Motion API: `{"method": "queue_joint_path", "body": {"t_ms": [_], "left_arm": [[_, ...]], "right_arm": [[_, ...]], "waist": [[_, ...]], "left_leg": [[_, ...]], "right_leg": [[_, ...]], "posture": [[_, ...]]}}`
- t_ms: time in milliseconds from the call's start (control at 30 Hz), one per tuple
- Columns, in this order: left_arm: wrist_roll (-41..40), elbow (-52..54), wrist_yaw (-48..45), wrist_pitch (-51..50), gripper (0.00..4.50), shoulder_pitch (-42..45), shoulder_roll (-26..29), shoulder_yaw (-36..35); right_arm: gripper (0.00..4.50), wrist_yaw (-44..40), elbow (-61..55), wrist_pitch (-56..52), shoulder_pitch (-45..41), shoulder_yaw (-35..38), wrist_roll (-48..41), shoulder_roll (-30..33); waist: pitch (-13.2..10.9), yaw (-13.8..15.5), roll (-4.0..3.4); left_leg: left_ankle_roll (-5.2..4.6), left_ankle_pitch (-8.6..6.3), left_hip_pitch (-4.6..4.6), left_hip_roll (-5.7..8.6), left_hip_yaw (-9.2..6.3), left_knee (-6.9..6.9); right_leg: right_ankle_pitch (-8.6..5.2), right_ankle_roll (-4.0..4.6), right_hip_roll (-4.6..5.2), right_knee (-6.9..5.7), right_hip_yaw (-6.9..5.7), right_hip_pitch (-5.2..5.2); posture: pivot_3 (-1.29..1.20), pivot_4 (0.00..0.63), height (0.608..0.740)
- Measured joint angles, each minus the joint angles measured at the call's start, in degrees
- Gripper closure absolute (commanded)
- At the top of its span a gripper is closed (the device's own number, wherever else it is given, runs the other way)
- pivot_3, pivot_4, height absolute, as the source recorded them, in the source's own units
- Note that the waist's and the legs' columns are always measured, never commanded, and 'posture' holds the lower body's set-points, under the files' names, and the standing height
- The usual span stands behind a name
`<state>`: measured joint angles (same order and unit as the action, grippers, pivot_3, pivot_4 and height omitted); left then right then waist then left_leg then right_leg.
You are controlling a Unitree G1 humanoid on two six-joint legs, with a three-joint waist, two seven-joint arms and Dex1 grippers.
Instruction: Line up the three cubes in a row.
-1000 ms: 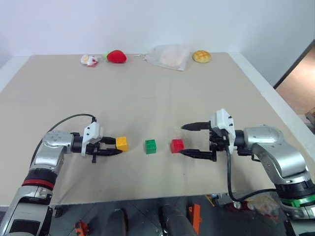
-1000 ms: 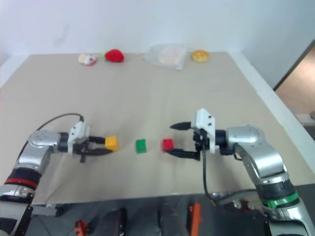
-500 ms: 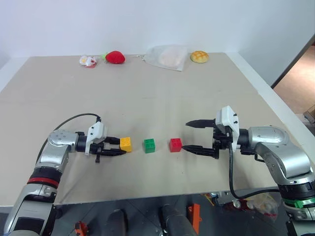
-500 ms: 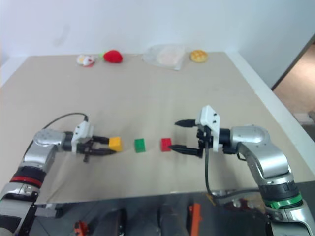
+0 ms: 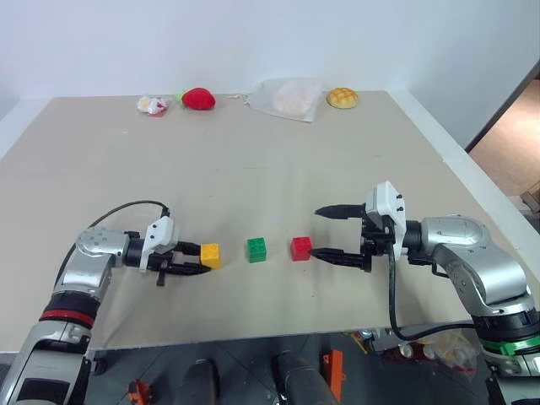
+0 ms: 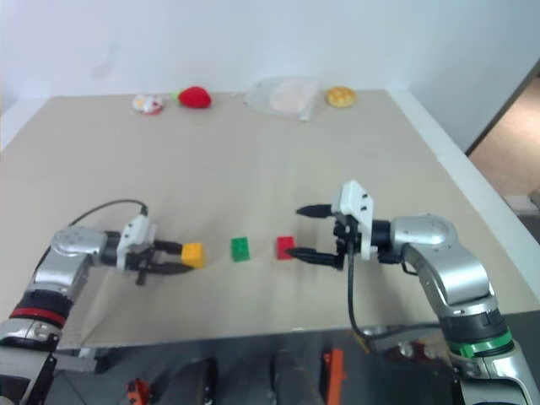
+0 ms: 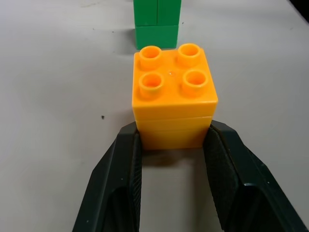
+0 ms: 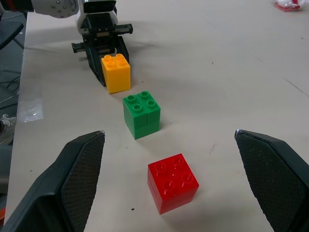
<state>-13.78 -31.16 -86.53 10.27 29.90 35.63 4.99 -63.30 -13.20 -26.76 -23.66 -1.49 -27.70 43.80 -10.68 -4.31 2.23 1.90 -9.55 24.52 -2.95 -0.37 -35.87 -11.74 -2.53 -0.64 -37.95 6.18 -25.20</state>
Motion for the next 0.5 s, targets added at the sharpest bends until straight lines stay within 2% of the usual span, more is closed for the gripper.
{"method": "queue_joint_path", "body": {"t_ms": [200, 500], "left_arm": [[1.26, -5.53, 0.31, 3.27, 3.23, 3.10, -1.92, 0.07], [2.18, -7.21, 1.06, 3.61, 3.23, 4.47, -2.78, 0.06]], "right_arm": [[0.00, 0.04, 0.01, -0.19, 0.00, 0.00, 0.00, -0.24], [0.00, 0.03, 0.01, -0.23, 0.00, 0.00, -0.01, -0.28]], "waist": [[0.00, 0.18, 0.00], [0.00, 0.13, 0.00]], "left_leg": [[-0.07, 0.14, 0.00, 0.04, 0.00, -0.13], [-0.08, 0.18, 0.05, 0.06, 0.04, -0.38]], "right_leg": [[0.02, 0.02, 0.03, -0.01, 0.03, 0.11], [0.05, 0.05, 0.05, -0.01, 0.10, 0.13]], "posture": [[0.00, 0.150, 0.739], [0.00, 0.150, 0.739]]}}
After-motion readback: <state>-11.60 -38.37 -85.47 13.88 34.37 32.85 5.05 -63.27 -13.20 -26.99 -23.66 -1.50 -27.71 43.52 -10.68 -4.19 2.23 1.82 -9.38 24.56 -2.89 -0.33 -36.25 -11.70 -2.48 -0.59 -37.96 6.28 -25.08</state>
